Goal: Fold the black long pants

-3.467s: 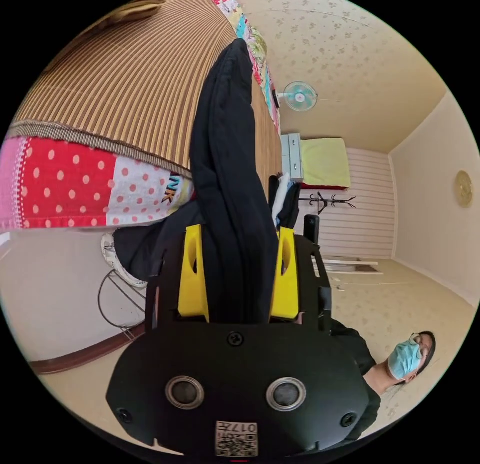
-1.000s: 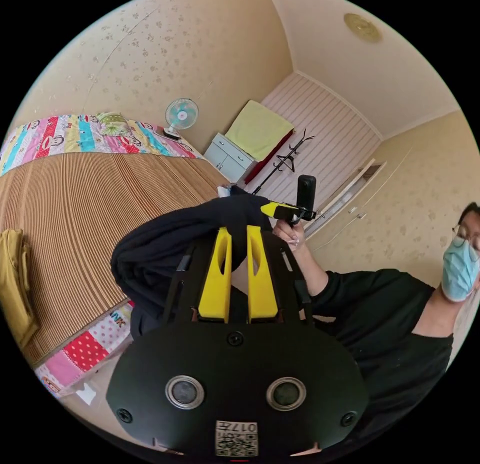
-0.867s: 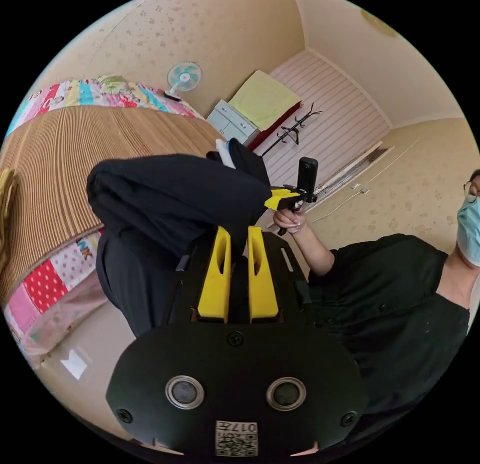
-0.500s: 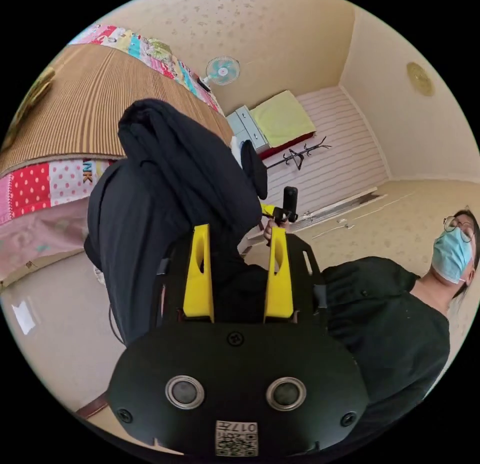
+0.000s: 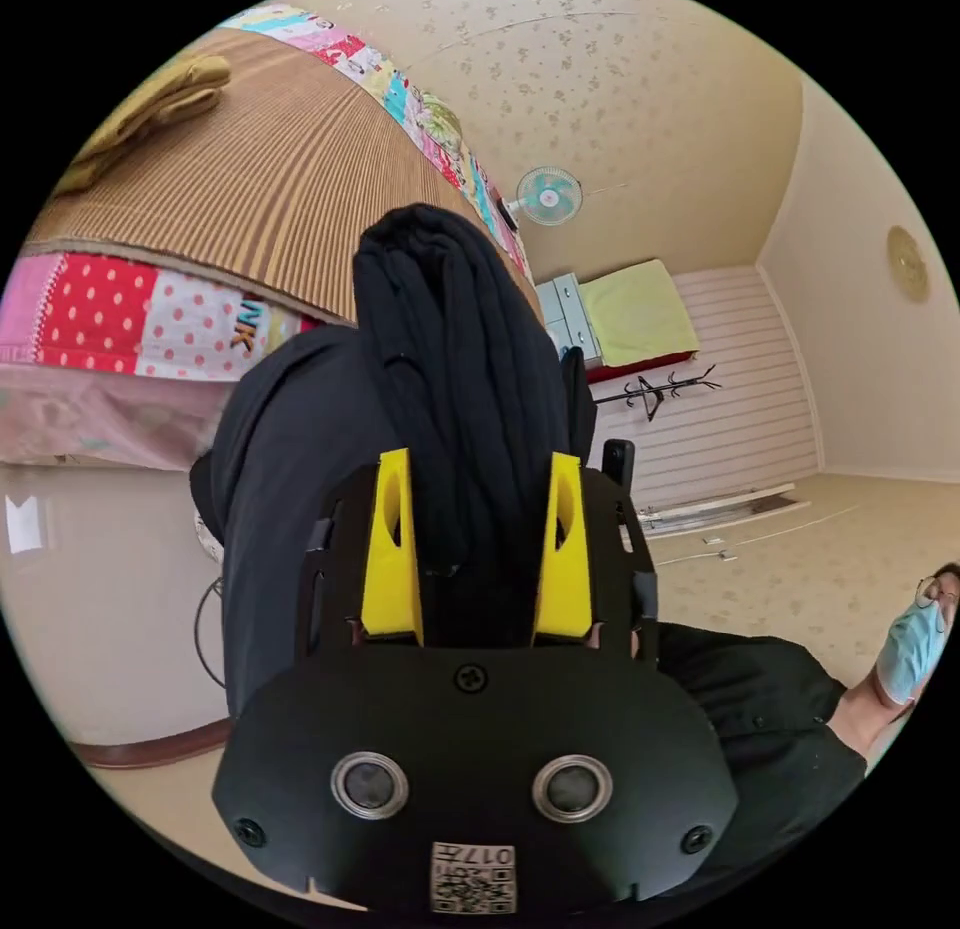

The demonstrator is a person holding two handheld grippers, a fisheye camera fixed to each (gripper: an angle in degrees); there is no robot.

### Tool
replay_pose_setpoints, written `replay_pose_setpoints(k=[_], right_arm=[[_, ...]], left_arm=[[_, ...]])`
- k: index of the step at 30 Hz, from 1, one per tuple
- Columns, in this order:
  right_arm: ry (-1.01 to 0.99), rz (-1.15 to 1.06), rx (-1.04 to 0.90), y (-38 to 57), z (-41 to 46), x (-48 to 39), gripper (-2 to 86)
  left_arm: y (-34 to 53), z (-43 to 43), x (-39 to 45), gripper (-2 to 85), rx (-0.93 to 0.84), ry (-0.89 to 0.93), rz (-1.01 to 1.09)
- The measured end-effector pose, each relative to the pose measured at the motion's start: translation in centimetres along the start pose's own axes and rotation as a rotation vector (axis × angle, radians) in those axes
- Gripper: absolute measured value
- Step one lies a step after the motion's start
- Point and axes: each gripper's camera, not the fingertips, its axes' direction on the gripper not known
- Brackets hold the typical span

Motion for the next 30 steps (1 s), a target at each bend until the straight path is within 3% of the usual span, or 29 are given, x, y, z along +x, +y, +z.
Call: replay_pose_setpoints(k=[4,10,15,20,22,24,30], right_arm=[[-0.059,0.009,-0.018,1.4,0.3,-0.9,15.3],[-0.108,-0.168,-0.032,-2.0,2.2,-8.5,12.8],[-0.034,-0.341,0.004,-9.5,8.2,-17.5,12.4],[-0.068,-0.377,0.059,-18.9,15.6,-24.7,13.2],[0.016,-0.385,0.047,-22.2,19.6,-26.6,13.5],[0.195,-0.292,-0.038,-24.4,23.9,-26.2,11.9],[0.388,-0.35,-0.016,-14.6,22.4,-20.4,4.5]], left_arm=[[1.6,-0.3,1.0,14.7,0.016,-0.048,0.008],[1.1,-7.0,6.0,12.4,0.179,-0.175,0.1],[-3.1,-16.3,8.4,12.0,0.318,-0.337,0.18],[-10.5,-28.1,9.5,13.8,0.42,-0.444,0.162],[-12.5,-32.3,8.7,14.6,0.48,-0.551,0.108],[-12.3,-36.3,5.4,14.7,0.56,-0.644,-0.083],[-3.3,-32.0,-3.5,13.6,0.489,-0.568,-0.22]])
